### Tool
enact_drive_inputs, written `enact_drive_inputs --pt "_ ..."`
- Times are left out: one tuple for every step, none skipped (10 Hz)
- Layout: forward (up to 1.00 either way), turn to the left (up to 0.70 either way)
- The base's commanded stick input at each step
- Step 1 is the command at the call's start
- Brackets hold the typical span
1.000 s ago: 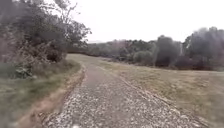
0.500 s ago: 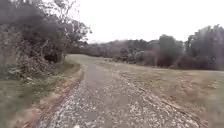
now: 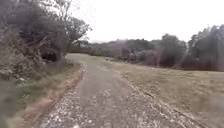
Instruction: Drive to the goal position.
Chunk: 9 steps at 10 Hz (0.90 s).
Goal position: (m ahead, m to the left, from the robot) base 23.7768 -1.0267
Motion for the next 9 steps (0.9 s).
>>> enact_drive_inputs --pt "0.60 0.00" --pt "0.60 0.00" --pt "0.60 0.08" --pt "0.60 0.10" --pt "0.60 0.10" --pt "0.60 0.10" --pt "0.60 0.10" --pt "0.60 0.10" --pt "0.60 0.10"
